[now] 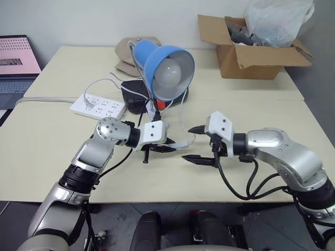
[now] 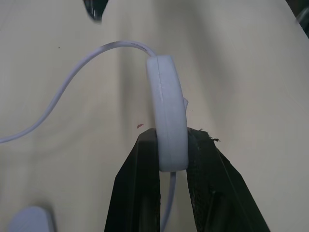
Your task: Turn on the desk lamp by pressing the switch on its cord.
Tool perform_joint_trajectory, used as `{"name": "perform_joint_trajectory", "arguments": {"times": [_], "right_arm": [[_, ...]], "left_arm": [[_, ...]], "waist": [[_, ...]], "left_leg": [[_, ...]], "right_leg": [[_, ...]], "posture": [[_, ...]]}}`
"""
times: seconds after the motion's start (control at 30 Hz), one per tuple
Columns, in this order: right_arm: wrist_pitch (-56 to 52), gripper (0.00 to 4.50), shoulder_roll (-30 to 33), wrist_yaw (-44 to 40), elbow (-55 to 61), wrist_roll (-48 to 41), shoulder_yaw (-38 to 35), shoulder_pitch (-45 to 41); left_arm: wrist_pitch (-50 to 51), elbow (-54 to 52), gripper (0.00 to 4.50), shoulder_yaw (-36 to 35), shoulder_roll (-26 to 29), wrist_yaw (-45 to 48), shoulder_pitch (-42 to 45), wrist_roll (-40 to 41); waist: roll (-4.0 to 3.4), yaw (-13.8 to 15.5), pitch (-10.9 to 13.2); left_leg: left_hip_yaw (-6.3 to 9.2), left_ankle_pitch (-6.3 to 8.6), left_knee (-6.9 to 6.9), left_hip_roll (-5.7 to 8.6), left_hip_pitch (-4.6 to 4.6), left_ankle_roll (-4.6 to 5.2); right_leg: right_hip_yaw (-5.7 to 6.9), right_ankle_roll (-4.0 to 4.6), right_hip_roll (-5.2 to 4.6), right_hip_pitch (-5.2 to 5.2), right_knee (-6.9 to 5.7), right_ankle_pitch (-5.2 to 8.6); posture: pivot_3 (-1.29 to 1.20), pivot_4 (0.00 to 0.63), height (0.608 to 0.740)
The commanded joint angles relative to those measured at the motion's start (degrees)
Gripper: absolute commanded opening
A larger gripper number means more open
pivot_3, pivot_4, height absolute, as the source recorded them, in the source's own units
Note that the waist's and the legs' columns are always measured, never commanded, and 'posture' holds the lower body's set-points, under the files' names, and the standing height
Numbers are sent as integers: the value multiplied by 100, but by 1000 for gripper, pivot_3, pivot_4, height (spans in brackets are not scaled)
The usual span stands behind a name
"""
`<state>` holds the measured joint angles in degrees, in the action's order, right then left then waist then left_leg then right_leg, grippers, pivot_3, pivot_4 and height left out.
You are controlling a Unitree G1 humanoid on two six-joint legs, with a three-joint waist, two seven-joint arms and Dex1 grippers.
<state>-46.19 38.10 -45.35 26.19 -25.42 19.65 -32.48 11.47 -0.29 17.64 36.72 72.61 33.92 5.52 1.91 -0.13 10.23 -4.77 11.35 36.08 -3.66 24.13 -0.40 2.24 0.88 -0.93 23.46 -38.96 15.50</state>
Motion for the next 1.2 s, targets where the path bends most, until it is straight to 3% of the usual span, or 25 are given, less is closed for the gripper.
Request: {"name": "perform_joint_trajectory", "arguments": {"times": [0.03, 0.37, 0.47, 0.67, 0.9, 1.03, 1.2], "right_arm": [[156, 4500, -113, -102, -121, 226, 138, -263], [348, 4500, -221, -282, -395, 662, 382, -310], [399, 4035, -222, -345, -413, 783, 433, -284], [474, 2466, -312, -381, -480, 970, 483, -268], [646, 1015, -313, -477, -521, 1187, 593, -259], [766, 710, -315, -553, -540, 1304, 608, -238], [829, 668, -354, -645, -568, 1351, 566, -220]], "left_arm": [[9, -246, 410, -91, 4, -67, -26, 75], [-46, -227, 410, -62, -43, -122, -23, 66], [-57, -227, 410, -59, -62, -136, -21, 64], [-70, -228, 410, -62, -90, -149, -10, 62], [-33, -223, 410, -88, -145, -188, 42, 74], [-9, -219, 408, -111, -159, -184, 66, 83], [-14, -206, 408, -120, -164, -182, 86, 81]], "waist": [[0, 0, 0], [0, 0, 0], [0, 0, 0], [0, 0, 0], [0, 0, 0], [0, 0, 0], [0, 0, 0]], "left_leg": [[0, 0, 0, 0, 0, 0], [0, 0, 1, -1, -1, 0], [1, 0, 1, -1, -1, 0], [1, 0, 1, -2, -1, 0], [0, -1, 2, -1, -1, 0], [0, -1, 2, -1, -1, 0], [0, -1, 2, -1, -1, 0]], "right_leg": [[0, 0, 0, 0, 0, 0], [2, 0, 0, 0, -2, 0], [2, 0, 1, 0, -3, 0], [2, 0, 1, 0, -3, 0], [2, 0, 1, 0, -3, 0], [2, 0, 2, 0, -3, 0], [2, 0, 2, 0, -4, 0]], "posture": [[0, 150, 740], [0, 150, 740], [0, 150, 740], [0, 150, 740], [0, 150, 740], [0, 150, 740], [0, 150, 740]]}}
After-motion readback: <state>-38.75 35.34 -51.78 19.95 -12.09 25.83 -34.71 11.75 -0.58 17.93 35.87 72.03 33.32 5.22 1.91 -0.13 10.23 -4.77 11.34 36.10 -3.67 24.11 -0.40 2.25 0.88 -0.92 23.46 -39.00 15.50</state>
